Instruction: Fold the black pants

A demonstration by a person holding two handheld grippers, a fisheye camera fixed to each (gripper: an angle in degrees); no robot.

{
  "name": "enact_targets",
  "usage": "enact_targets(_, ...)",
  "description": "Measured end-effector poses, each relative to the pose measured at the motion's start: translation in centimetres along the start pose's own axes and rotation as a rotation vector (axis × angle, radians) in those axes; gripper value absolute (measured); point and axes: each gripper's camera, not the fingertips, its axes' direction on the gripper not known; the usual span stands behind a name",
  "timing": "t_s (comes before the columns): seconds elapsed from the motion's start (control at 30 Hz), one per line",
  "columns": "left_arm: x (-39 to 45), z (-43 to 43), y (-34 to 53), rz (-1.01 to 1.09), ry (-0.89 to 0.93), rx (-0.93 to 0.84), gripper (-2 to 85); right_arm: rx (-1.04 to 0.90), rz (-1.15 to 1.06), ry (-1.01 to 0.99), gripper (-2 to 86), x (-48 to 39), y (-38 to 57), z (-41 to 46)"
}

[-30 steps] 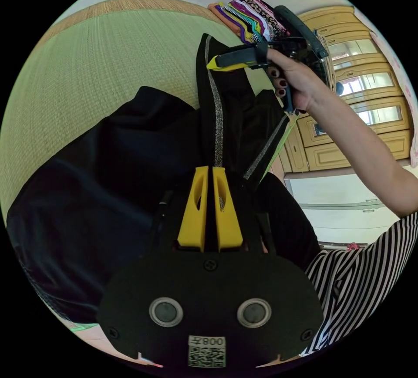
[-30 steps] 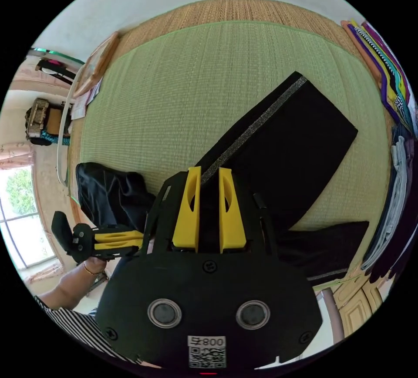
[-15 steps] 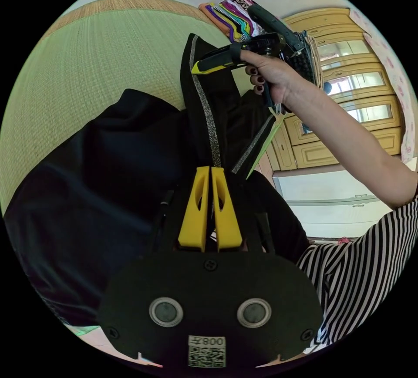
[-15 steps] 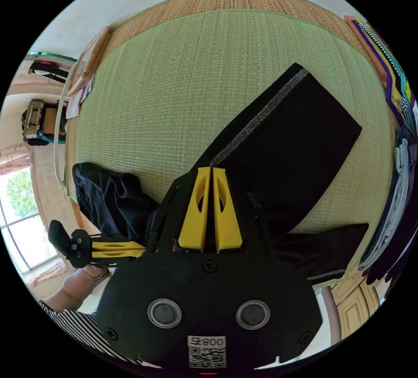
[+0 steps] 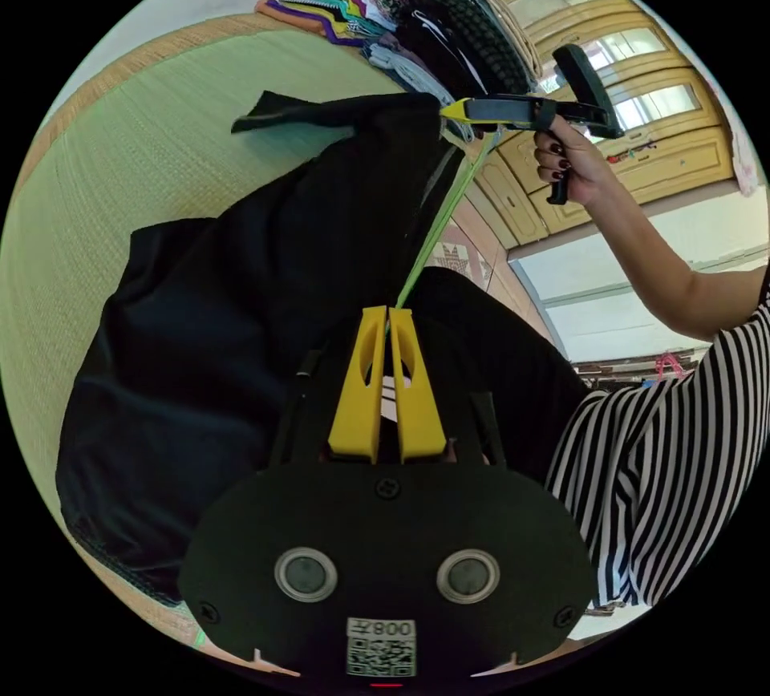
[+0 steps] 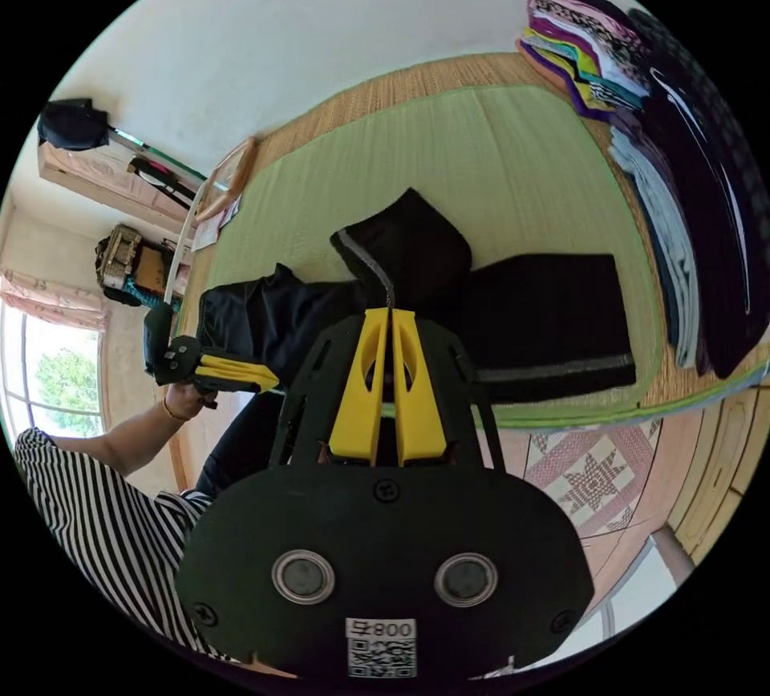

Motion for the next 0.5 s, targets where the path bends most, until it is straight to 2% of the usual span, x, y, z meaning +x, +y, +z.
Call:
enact_targets(0.17, 1.6, 1.9, -2.9, 0.018, -0.034, -0.095, 0.4, -0.007, 0.068, -0.033, 0.4, 2.9, 5.3, -0.9)
enact_targets(0.3, 2.4, 2.8, -5.2, -0.011, -0.037, -0.131, 0.4, -0.029, 0.069, 0.02, 0.5, 4.3, 8.2, -0.6)
enact_targets(0.5, 3.1, 1.1, -8.0, -0.082, 0.056, -0.024, 1.4, -0.041, 0.097, -0.005, 0.8, 7.0, 11.1, 0.8)
